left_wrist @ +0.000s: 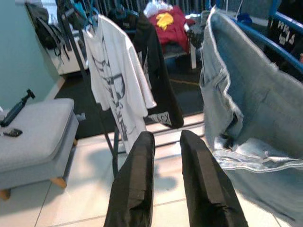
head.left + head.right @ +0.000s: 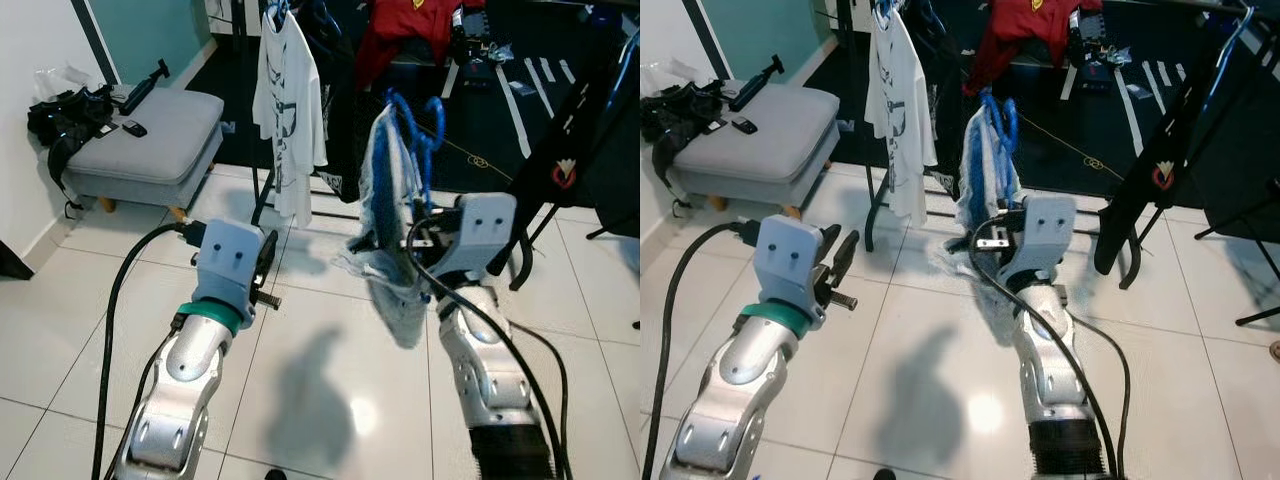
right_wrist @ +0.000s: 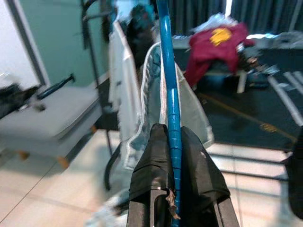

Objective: Hang hanger

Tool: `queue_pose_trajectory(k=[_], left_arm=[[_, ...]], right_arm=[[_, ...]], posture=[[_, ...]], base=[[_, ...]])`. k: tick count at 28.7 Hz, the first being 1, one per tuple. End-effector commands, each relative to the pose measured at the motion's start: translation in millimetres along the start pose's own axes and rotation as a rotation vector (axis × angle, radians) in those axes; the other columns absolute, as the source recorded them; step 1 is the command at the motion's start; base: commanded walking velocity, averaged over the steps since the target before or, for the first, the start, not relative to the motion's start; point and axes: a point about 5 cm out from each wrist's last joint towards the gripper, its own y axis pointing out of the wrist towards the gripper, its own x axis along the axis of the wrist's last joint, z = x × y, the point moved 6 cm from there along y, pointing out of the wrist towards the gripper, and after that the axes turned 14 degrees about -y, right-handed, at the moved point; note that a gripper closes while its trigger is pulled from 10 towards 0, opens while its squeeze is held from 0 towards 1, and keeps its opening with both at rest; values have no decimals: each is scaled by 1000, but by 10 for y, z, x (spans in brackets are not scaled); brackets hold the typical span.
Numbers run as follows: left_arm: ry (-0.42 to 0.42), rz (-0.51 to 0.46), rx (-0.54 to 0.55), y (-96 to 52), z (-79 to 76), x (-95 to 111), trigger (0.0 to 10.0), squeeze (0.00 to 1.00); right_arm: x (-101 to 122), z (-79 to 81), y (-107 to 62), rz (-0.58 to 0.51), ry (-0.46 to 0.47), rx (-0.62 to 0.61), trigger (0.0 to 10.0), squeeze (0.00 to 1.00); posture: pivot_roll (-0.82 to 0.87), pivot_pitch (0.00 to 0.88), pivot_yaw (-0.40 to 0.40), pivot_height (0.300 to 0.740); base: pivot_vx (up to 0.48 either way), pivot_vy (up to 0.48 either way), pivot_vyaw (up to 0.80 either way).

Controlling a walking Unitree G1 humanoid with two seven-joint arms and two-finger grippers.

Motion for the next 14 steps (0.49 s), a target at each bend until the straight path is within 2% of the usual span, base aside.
queue_pose_trajectory(k=[1,8,14], left_arm=[[5,5,-2,2,-10,-32,10000,0],[6,-1,0,6,-8,-23,10000,0],[3,3,1,5,-16,-35,10000,0]], right_arm=[[195,-67,37,-84,-5,-31,10000,0],[203,-70,40,-94,-9,-41,10000,0],[240,-73,56,-103,-14,-43,10000,0]], posture=[[-117,40,73,740],[-114,43,72,740],[-120,51,71,740]], base=[[480,0,0],[480,0,0],[473,0,-800]])
